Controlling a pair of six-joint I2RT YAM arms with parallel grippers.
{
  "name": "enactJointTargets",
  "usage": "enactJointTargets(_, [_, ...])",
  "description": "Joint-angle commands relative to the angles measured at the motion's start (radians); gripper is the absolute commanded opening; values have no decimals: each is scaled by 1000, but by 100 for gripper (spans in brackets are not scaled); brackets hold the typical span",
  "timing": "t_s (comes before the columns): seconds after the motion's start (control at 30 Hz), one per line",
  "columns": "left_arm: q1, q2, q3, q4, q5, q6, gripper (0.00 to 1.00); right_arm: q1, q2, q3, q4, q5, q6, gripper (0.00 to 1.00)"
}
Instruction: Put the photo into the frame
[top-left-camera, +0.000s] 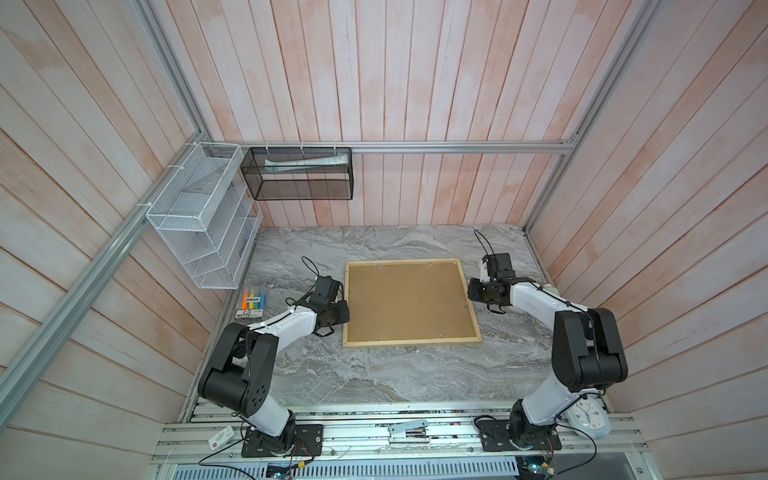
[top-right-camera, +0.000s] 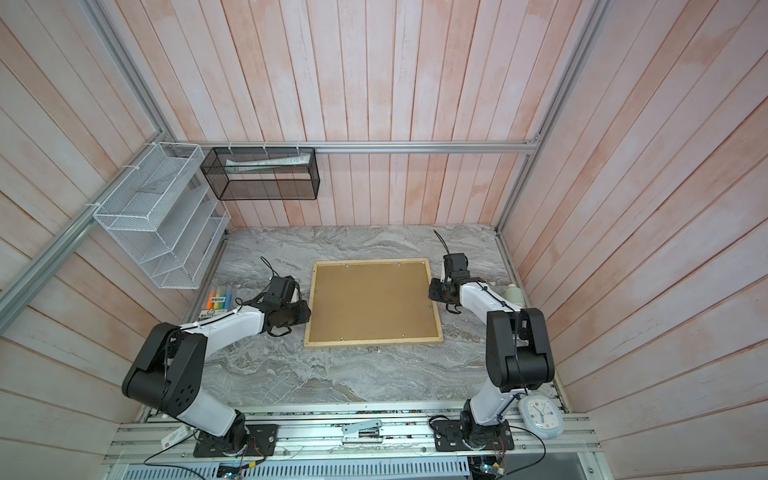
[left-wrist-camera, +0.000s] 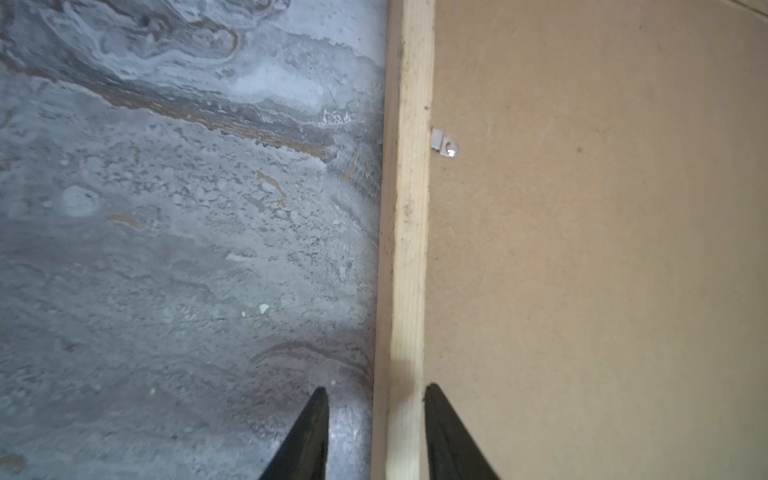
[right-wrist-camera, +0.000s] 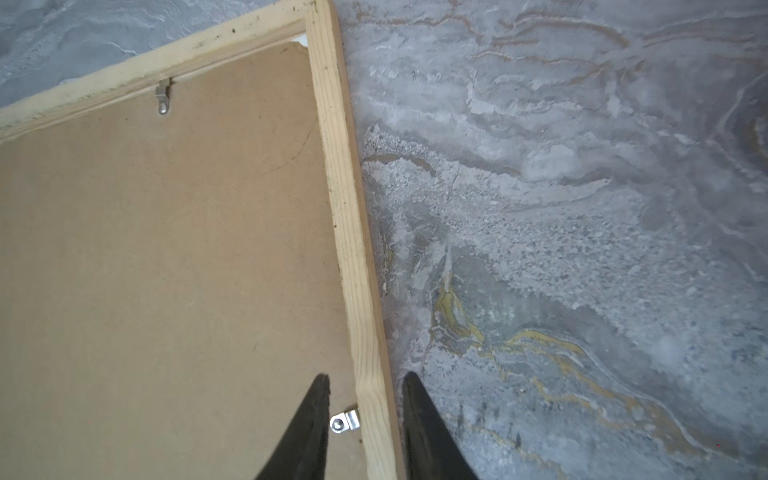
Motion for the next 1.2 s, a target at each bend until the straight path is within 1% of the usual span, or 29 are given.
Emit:
enactJointTargets(0.0, [1,-42,-22,-6,-7,16,42,2,35,31,-41,13,-12,32])
enactJointTargets(0.17, [-17,-91,-43,25,15,35,43,15,71,49,-49,25,-16,32])
enactJointTargets(0.37, [-52,-117,-44,32,8,50,43,37,101,61,-50,31,-14,32])
enactJointTargets(0.6, [-120,-138,-44,43,-39,76,44,62,113,74,-70,99,-16,31])
enactJointTargets(0.77, [-172,-191,-58,76,-60,97,44,74,127,84,-95,148,-28,29])
enactJointTargets(0.93, [-220,-249,-72,102,-86,125,46,76,134,87,-104,160,-36,27])
enactJointTargets(1.17, [-278,-278,-79,112,-116,153,46,81,157,98,-122,173,-48,22])
